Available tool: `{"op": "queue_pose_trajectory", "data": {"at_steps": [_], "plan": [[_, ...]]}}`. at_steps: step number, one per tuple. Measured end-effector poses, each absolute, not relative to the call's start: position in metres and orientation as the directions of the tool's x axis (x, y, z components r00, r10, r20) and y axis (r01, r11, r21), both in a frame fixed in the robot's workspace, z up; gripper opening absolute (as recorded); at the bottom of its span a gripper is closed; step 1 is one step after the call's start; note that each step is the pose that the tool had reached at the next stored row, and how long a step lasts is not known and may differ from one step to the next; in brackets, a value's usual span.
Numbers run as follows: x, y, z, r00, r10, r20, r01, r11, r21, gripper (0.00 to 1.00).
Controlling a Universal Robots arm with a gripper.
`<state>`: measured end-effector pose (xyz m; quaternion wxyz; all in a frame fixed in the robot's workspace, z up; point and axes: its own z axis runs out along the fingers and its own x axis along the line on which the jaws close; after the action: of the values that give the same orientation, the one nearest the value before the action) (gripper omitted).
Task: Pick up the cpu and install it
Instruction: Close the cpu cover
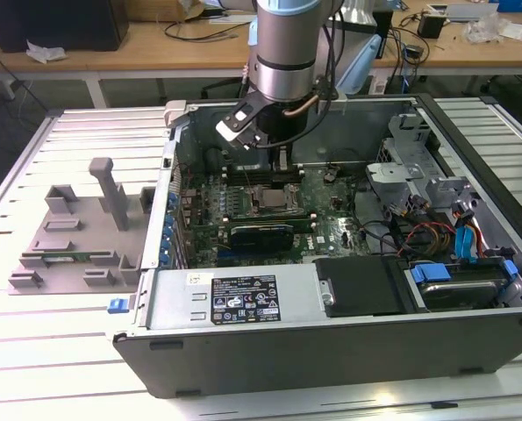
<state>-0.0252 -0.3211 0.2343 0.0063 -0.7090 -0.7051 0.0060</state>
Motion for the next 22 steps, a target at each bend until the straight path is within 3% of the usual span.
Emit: {"op": "queue_pose_trajectory", "data": {"at_steps": [7,22], "plan": [[-0.0253,-0.3212,0.2343,-0.025,1.0,0.0,1.0,0.025,-0.017,0.11],[-0.0253,-0.3211,0.2341,-0.499,0.867,-0.004,0.866,0.499,-0.018,0.11]]}}
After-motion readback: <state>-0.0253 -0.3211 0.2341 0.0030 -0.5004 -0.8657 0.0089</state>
